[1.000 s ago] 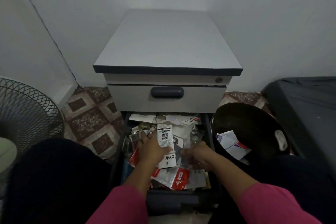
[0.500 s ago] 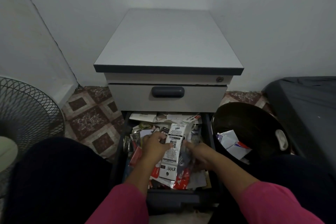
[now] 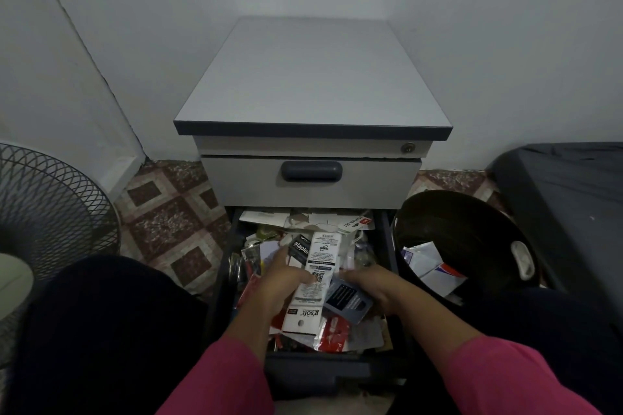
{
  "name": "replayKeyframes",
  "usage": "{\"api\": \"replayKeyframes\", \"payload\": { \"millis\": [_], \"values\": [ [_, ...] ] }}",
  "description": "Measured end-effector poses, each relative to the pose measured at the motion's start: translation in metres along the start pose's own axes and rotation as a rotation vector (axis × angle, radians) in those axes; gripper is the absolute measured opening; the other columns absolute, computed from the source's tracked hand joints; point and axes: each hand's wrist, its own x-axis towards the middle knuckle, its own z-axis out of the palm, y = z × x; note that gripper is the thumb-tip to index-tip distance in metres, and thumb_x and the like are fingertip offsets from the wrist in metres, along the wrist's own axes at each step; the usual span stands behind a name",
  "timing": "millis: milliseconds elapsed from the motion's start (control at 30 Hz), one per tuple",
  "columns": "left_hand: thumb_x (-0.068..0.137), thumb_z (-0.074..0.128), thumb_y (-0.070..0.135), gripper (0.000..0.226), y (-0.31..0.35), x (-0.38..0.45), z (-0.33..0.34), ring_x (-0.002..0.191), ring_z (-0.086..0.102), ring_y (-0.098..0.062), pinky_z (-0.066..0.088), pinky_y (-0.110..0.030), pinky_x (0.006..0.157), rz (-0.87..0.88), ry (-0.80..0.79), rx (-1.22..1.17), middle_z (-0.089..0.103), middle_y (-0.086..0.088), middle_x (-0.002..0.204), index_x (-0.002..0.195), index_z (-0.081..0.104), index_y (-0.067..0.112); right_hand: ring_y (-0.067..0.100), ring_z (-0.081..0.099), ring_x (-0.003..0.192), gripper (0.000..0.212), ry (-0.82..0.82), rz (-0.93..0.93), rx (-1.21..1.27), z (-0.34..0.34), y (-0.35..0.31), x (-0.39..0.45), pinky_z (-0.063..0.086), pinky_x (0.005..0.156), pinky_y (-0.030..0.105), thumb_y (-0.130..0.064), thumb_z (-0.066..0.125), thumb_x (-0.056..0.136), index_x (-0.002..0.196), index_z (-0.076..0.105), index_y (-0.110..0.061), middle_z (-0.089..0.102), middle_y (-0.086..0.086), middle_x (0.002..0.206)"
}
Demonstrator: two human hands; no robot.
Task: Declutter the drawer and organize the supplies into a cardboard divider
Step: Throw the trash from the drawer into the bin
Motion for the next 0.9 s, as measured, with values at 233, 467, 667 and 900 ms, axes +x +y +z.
{"api": "replayKeyframes", "payload": {
  "millis": [233, 467, 667, 900],
  "values": [
    [0.078, 0.063, -0.013, 0.083, 0.011, 0.005, -0.002, 0.085, 0.054, -0.011, 0.047, -0.028, 0.068, 0.030, -0.069, 0.151, 0.052, 0.010, 0.099, 0.147, 0.029, 0.018, 0.034, 0.068, 0.094, 0.029, -0.010, 0.011, -0.002, 0.004, 0.001, -0.002, 0.056, 0.081, 0.046, -0.015, 0.068, 0.086, 0.112, 0.062, -0.003, 0.070, 0.019, 0.105],
    [0.078, 0.064, -0.010, 0.051, 0.008, 0.010, -0.011, 0.082, 0.061, -0.013, 0.045, -0.025, 0.060, -0.005, -0.020, 0.071, 0.065, 0.000, 0.093, 0.123, 0.052, 0.012, 0.030, 0.068, 0.094, 0.038, 0.004, -0.054, -0.002, 0.003, -0.001, 0.000, 0.056, 0.078, 0.042, -0.029, 0.074, 0.082, 0.112, 0.061, -0.010, 0.071, 0.012, 0.103],
    [0.077, 0.062, -0.008, 0.027, 0.005, 0.014, -0.014, 0.093, 0.067, -0.025, 0.052, -0.034, 0.077, -0.037, -0.062, 0.079, 0.073, -0.006, 0.094, 0.099, 0.066, 0.008, 0.023, 0.067, 0.068, 0.021, 0.082, -0.089, 0.068, 0.000, -0.002, 0.000, 0.054, 0.058, 0.032, -0.021, 0.067, 0.089, 0.105, 0.061, -0.009, 0.069, 0.011, 0.087],
    [0.079, 0.057, -0.008, 0.026, 0.002, 0.014, -0.013, 0.095, 0.066, -0.028, 0.054, -0.040, 0.079, -0.063, -0.075, -0.011, 0.071, -0.011, 0.097, 0.097, 0.065, 0.008, 0.036, 0.068, 0.086, 0.020, 0.120, -0.103, 0.106, -0.002, -0.010, -0.008, 0.054, 0.080, 0.049, -0.012, 0.070, 0.084, 0.101, 0.062, -0.004, 0.071, 0.020, 0.099]
  ]
}}
